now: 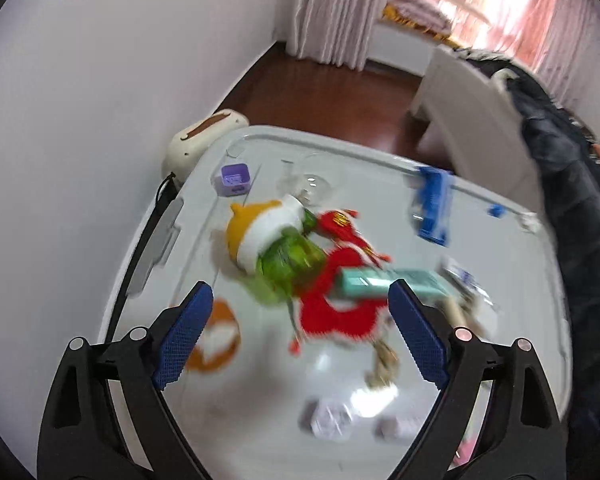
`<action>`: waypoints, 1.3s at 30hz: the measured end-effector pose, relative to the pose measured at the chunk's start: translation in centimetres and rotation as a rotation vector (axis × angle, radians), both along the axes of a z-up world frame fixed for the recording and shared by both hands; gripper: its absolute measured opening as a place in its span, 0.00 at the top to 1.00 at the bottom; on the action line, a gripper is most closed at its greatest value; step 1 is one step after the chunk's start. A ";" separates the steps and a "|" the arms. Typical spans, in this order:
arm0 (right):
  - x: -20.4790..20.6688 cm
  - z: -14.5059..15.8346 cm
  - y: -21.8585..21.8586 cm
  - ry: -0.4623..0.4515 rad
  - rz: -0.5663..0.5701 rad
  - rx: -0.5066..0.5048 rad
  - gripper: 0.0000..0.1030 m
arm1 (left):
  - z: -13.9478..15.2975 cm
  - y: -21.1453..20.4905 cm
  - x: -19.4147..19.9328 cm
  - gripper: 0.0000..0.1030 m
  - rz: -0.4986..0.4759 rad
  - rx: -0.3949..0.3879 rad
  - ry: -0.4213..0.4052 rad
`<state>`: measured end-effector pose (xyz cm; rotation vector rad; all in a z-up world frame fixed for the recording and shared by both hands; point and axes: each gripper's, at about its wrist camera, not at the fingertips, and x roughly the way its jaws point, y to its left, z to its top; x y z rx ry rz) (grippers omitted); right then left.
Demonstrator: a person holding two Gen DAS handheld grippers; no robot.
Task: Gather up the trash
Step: 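Lower the sweater and green bottle into the orange bucket and release, then grasp the green-and-white spray bottle with the left tool while the right grasps the blue packet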
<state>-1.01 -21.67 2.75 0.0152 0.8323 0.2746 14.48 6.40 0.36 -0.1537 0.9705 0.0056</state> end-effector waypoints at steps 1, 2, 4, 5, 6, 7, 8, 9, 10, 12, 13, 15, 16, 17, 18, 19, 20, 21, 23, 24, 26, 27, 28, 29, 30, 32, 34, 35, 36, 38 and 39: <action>-0.2 -0.4 -0.2 0.004 -0.001 -0.011 0.17 | -0.6 0.0 0.9 0.15 0.002 0.006 0.014; 0.0 -0.8 -0.4 0.016 -0.002 -0.016 0.17 | -1.2 0.0 1.9 0.15 0.009 0.010 0.032; 0.3 -1.0 -0.6 0.024 -0.003 0.006 0.17 | -2.5 0.3 3.3 0.15 0.027 0.012 0.064; 0.4 -0.9 -0.9 0.023 -0.005 0.019 0.17 | -3.0 0.3 3.7 0.15 0.037 0.015 0.078; 0.4 -0.8 -1.1 0.021 -0.008 0.023 0.17 | -3.5 0.3 4.1 0.15 0.050 0.025 0.084; 0.5 -0.7 -1.3 0.019 -0.012 0.028 0.17 | -4.0 0.3 4.5 0.15 0.057 0.033 0.089; 0.5 -0.7 -1.4 0.019 -0.014 0.033 0.17 | -4.5 0.4 4.9 0.15 0.061 0.037 0.093; 0.5 -0.6 -1.6 0.019 -0.017 0.042 0.17 | -5.0 0.3 5.3 0.15 0.062 0.039 0.103; 0.5 -0.6 -1.6 0.019 -0.018 0.049 0.17 | -5.6 0.4 5.7 0.15 0.062 0.041 0.115; 0.4 -0.5 -1.6 0.016 -0.015 0.057 0.17 | -6.6 0.6 6.1 0.16 0.067 0.057 0.122; 0.4 -0.4 -1.5 0.012 -0.013 0.052 0.17 | -7.1 0.7 6.0 0.23 0.077 0.046 0.114; 0.3 -0.2 -1.5 0.005 -0.011 0.043 0.17 | -7.3 0.9 5.7 0.23 0.093 0.037 0.096; 0.2 -0.2 -1.6 0.002 -0.012 0.043 0.17 | -7.2 0.8 5.5 0.24 0.097 0.046 0.095; 0.2 -0.1 -1.7 0.000 -0.014 0.049 0.17 | -7.0 0.8 5.1 0.24 0.098 0.045 0.084; 0.2 -0.1 -1.8 -0.001 -0.017 0.057 0.17 | -6.7 0.7 4.6 0.24 0.102 0.047 0.072; 0.3 0.0 -1.9 -0.002 -0.021 0.061 0.17 | -6.4 0.7 4.2 0.24 0.103 0.042 0.066; 0.3 0.0 -1.9 -0.004 -0.023 0.065 0.17 | -6.0 0.6 3.6 0.24 0.100 0.031 0.062; 0.3 0.1 -1.9 -0.006 -0.023 0.063 0.17 | -5.7 0.5 3.3 0.25 0.099 0.026 0.057; 0.4 0.1 -1.8 -0.014 -0.026 0.048 0.17 | -4.7 0.0 2.3 0.26 0.079 0.018 0.034; 0.4 0.1 -1.8 -0.013 -0.027 0.046 0.17 | -3.9 -0.5 1.5 0.28 0.062 0.011 0.018; 0.9 0.0 -1.8 -0.015 -0.033 0.039 0.17 | -2.9 -1.3 0.4 0.34 0.028 0.004 -0.005; 1.3 0.1 -1.7 -0.016 -0.036 0.028 0.17 | -2.5 -1.7 -0.2 0.36 0.006 -0.013 -0.011; 1.6 0.1 -1.6 -0.016 -0.038 0.022 0.17 | -2.2 -2.1 -0.8 0.37 -0.008 -0.025 -0.016; 2.4 0.3 -1.4 -0.015 -0.035 0.012 0.17 | -2.0 -2.4 -1.1 0.37 -0.022 -0.037 -0.019; 3.1 0.4 -1.1 -0.016 -0.029 0.002 0.17 | -1.7 -2.9 -1.8 0.38 -0.043 -0.053 -0.024; 4.9 0.8 -0.3 -0.038 -0.018 -0.038 0.17 | -1.7 -3.6 -2.2 0.39 -0.071 -0.065 -0.028; 6.7 1.0 0.3 -0.063 -0.007 -0.069 0.17 | -1.9 -4.4 -2.6 0.41 -0.109 -0.065 -0.027; 8.3 1.0 0.9 -0.077 0.001 -0.088 0.17 | -1.9 -4.7 -2.8 0.41 -0.118 -0.066 -0.030; 9.5 1.0 1.3 -0.087 0.006 -0.102 0.17 | -2.0 -4.8 -3.0 0.41 -0.128 -0.060 -0.030; 12.6 0.8 2.0 -0.107 0.011 -0.127 0.17 | -2.0 -4.6 -3.3 0.41 -0.140 -0.069 -0.031; 14.2 0.5 2.3 -0.108 0.012 -0.131 0.17 | -2.0 -4.6 -3.4 0.41 -0.144 -0.073 -0.029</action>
